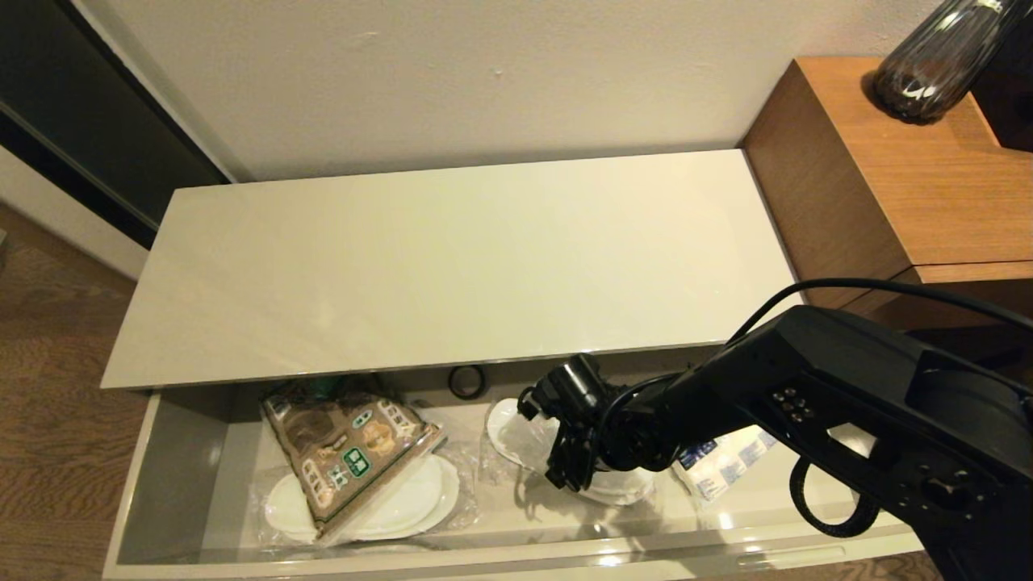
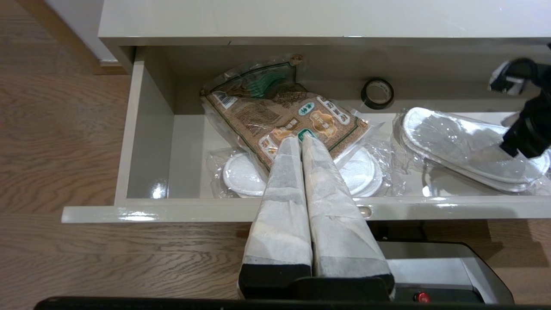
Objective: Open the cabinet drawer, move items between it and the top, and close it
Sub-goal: Take out the disposable slippers from the drawer
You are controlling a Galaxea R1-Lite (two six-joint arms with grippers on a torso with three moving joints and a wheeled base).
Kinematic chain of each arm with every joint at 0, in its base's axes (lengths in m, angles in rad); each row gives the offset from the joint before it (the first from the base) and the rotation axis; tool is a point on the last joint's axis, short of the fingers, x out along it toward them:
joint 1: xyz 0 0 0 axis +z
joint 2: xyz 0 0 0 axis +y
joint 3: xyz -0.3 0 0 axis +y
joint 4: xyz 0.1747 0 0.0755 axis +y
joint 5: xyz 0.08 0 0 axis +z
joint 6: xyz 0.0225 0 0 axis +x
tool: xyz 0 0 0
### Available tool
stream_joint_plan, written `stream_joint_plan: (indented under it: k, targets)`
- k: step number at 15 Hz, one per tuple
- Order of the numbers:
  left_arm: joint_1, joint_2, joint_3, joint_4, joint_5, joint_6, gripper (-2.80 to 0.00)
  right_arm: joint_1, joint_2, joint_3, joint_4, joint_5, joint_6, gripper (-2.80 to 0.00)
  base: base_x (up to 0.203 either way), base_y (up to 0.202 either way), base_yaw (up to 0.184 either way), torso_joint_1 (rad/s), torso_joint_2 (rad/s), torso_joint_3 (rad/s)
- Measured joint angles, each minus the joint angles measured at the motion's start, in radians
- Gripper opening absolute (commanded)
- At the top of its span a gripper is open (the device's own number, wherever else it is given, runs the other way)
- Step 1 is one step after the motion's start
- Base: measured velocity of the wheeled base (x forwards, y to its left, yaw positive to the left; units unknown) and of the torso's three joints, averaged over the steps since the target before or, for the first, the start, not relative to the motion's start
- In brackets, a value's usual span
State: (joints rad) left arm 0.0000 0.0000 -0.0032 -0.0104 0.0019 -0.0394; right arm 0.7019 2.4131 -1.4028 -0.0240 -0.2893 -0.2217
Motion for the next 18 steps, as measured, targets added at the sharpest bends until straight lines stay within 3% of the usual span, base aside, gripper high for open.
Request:
stream_joint_plan:
  k: [4,18]
  targets:
    - [0.000,0.000,0.000,0.000,-0.001,0.000,-2.80,0.009,0.033,0.013,-0.098,-0.021,0.004,0.00,0.000,0.000,0.000,0.000,0.00,0.000]
    - [0.000,0.000,0.000,0.000,0.000,0.000,-2.80,0.037,0.068,0.007,-0.121,-0.055,0.048,0.00,0.000,0.000,0.000,0.000,0.00,0.000]
